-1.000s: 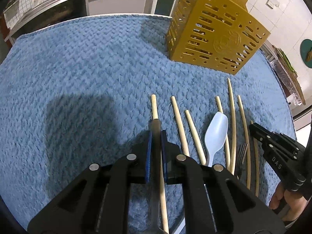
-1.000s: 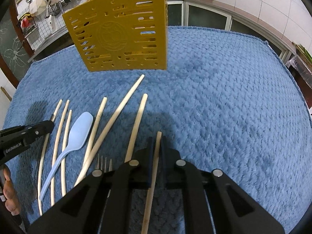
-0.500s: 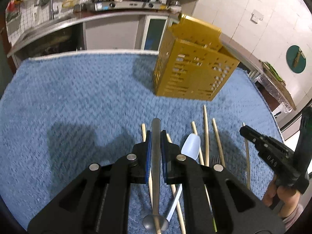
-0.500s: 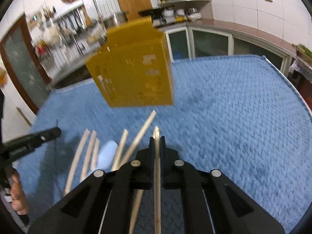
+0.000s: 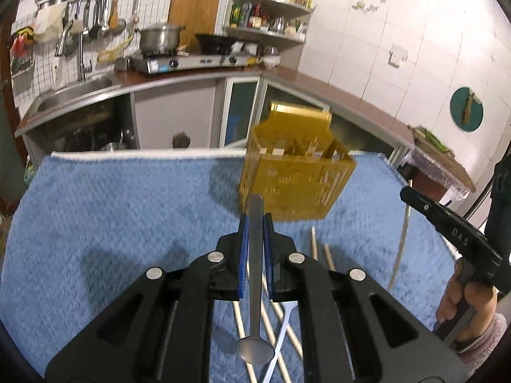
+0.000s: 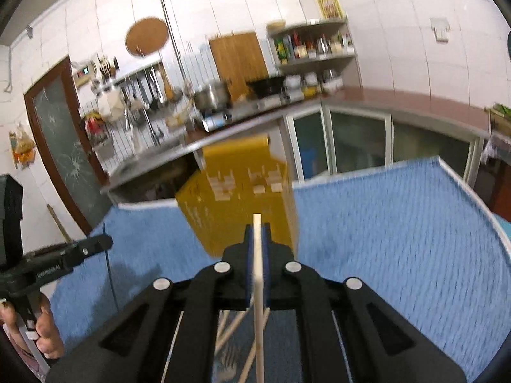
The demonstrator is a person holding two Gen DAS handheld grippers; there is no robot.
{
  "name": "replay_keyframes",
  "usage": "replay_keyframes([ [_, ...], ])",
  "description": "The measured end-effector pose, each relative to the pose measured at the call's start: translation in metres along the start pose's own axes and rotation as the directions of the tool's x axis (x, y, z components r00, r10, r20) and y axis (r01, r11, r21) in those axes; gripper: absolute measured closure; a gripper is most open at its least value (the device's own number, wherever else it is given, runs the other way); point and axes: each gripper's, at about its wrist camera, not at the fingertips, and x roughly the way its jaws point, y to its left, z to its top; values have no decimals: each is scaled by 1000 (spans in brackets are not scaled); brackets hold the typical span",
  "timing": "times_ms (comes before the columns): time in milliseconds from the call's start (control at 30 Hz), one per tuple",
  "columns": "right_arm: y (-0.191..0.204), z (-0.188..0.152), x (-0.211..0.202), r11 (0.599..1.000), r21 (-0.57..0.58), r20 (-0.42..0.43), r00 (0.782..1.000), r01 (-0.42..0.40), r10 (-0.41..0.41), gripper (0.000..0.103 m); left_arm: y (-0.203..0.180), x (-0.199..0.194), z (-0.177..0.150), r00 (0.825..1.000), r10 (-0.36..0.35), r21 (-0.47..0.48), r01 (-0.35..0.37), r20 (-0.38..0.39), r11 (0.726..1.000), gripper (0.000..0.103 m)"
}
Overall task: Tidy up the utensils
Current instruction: 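Lift the metal spoon with the left tool while the right tool lifts the chopstick toward the holder, then open the left tool over the yellow holder while the right tool drops its chopstick in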
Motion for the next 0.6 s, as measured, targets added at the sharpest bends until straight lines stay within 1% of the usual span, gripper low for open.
replay_keyframes([
  [133, 2, 37, -6, 1000, 11, 83, 997, -13, 12, 98, -8, -12, 27, 998, -16, 10, 16, 61, 1000, 96],
  [233, 8, 72, -9, 1000, -10, 151, 988, -17, 18, 98, -16, -20, 59, 993, -22, 15, 20, 117, 1000, 96],
  [267, 10, 81, -9, 1000, -18, 165, 986, -18, 21, 98, -19, -22, 74, 989, -26, 13, 24, 144, 1000, 96],
  [367, 18, 116, -11, 999, -41, 215, 976, -19, 27, 98, -28, -24, 104, 977, -36, 14, 34, 210, 999, 96],
  [400, 20, 125, -11, 999, -44, 225, 974, -18, 28, 98, -33, -21, 119, 969, -34, 19, 31, 244, 999, 96],
  [467, 23, 145, -11, 999, -50, 243, 970, -14, 26, 98, -41, -13, 136, 960, -23, 22, 18, 278, 1000, 96],
  [533, 21, 162, -9, 999, -45, 265, 964, -8, 20, 98, -47, -2, 153, 948, -15, 21, 9, 319, 1000, 96],
  [600, 20, 170, -5, 999, -36, 274, 961, -7, 17, 98, -52, 14, 163, 942, -11, 23, 4, 334, 1000, 96],
])
